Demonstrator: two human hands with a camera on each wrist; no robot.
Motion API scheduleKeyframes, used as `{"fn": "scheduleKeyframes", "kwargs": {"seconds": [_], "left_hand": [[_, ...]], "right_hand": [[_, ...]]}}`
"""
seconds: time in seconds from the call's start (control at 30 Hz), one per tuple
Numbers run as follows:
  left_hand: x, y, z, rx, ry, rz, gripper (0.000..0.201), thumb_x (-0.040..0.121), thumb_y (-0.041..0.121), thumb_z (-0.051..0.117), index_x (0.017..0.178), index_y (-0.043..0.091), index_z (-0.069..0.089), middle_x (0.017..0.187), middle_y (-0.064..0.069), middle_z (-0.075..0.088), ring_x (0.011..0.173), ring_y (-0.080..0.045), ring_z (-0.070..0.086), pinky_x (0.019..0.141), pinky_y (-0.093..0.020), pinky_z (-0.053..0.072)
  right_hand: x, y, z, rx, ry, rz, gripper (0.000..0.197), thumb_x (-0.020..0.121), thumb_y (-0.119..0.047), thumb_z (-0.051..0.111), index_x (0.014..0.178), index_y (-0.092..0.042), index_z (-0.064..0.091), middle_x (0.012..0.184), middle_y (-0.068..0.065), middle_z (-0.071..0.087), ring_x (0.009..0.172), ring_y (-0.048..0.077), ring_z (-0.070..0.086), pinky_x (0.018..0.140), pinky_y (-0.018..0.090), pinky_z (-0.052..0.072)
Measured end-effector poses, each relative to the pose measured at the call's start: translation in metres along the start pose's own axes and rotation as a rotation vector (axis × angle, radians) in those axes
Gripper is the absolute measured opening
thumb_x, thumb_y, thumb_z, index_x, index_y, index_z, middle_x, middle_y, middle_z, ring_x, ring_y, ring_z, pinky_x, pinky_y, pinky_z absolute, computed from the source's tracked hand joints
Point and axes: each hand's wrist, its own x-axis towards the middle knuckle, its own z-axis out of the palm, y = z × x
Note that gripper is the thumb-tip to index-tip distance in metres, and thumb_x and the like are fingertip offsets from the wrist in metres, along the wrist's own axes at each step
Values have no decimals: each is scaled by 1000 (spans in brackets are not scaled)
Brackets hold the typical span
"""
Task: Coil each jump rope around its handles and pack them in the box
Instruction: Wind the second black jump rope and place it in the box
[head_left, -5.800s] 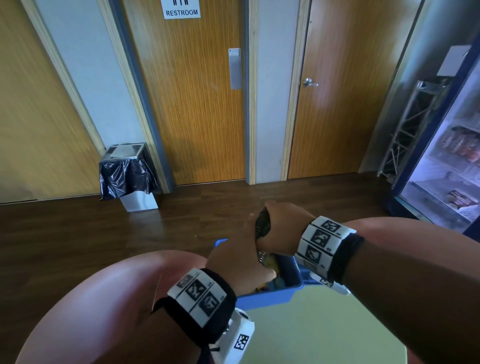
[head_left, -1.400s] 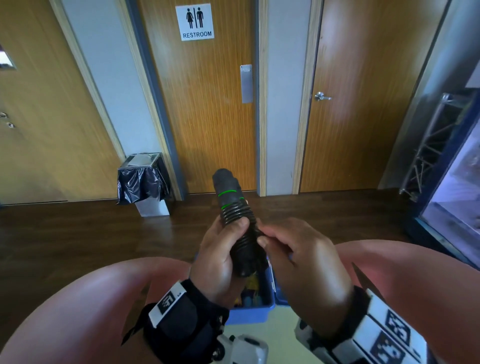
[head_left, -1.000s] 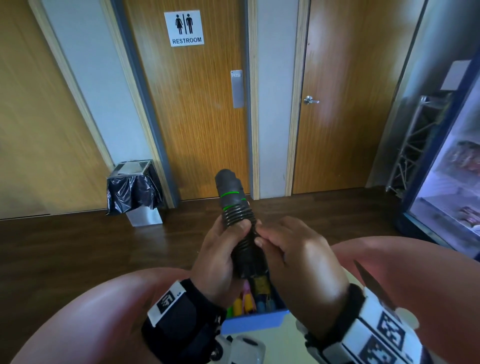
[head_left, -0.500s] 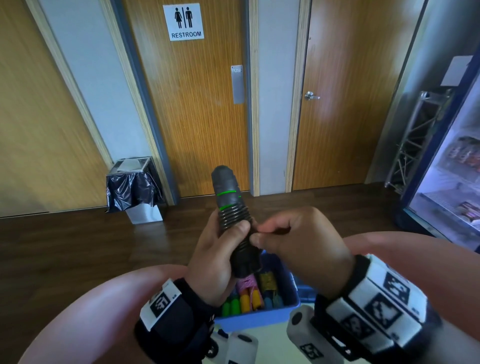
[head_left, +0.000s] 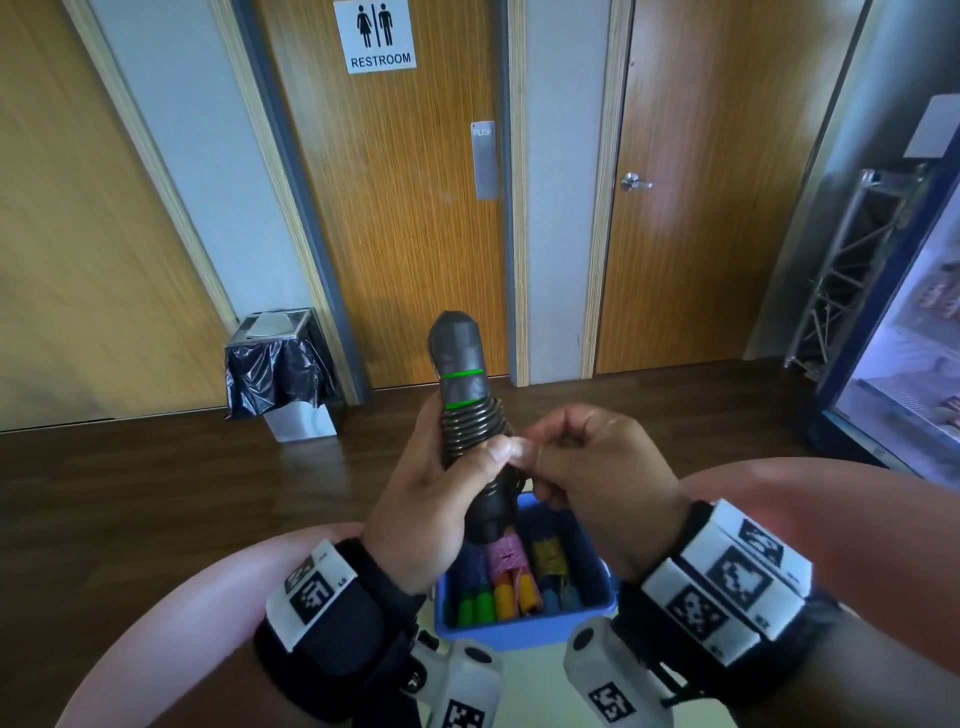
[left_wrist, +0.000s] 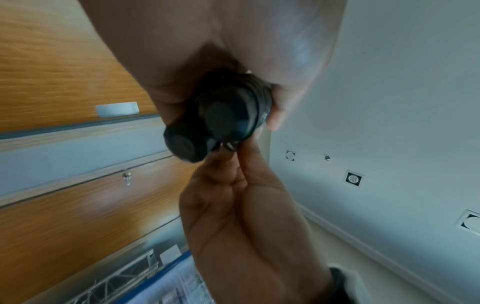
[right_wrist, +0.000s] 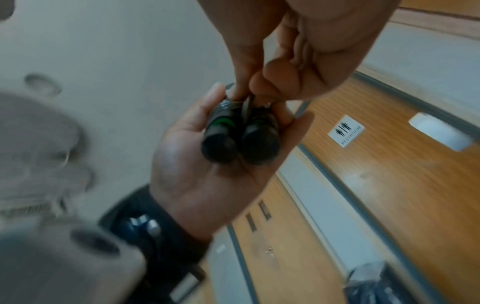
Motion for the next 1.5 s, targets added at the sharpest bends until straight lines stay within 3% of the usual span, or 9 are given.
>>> {"fn": "scheduleKeyframes", "kwargs": {"seconds": [0.17,0.33,0.63,0.8,0.87,0.93,1.03,1.17,1.5], "left_hand": [[3,0,7,-233,5,-41,41,74,27,71,108,6,61,98,-19,61,90,-31,58,82,-47,47],[0,-9,13,-280,9,-122,54,71,29,73,114,2,56,94,-18,61,85,-28,63,72,-34,55],[0,-20,15,-285,-63,-203,57,69,33,74,121,17,60,103,-19,61,97,-30,64,79,-38,53],[7,-19,12,-446,-81,-232,58,71,25,72,126,11,58,106,-20,61,95,-30,65,79,-38,57],[10,-18,12,-496,-75,-209,51,73,24,73,121,11,62,108,-20,63,98,-33,63,84,-45,54],[13,-21,13,-474,-64,-181,49,71,30,80,115,12,67,115,-22,63,105,-38,59,93,-56,46],[11,-26,16,-373,-55,-210,53,75,39,74,121,14,65,131,-23,60,120,-43,55,103,-61,40],[12,-27,16,-262,-38,-302,53,75,36,66,122,10,65,116,-17,68,103,-29,67,87,-39,56],[7,-36,23,-41,-103,-127,63,70,26,69,129,9,53,120,-18,66,115,-33,63,98,-48,50]], "right_hand": [[-17,7,4,-618,-81,-294,30,100,-38,43,76,-21,47,63,-10,53,64,10,50,58,27,36],[-18,9,-1,-667,-81,-341,27,101,-29,41,75,-24,43,69,-6,53,67,12,48,62,28,38],[-13,16,-4,-647,-62,-357,35,93,-39,32,96,-16,59,82,1,65,78,22,60,69,45,49],[-6,29,-1,-503,-6,-308,24,98,-44,43,77,-36,53,68,-15,59,65,6,54,61,31,45],[-4,34,0,-343,32,-124,35,89,-57,59,75,-26,51,64,-13,57,62,4,55,64,33,50],[0,36,0,-30,2,172,66,72,-71,68,91,-9,56,86,7,69,84,25,70,78,50,58],[-3,30,-5,450,-194,405,52,89,-43,61,124,-5,60,122,23,66,112,38,65,87,50,58],[-5,26,-14,580,-308,424,46,94,-29,48,125,3,59,120,29,64,100,41,65,76,45,60],[-10,28,-16,528,-194,319,50,85,-28,57,128,-3,52,122,32,61,94,42,64,81,57,53]]}}
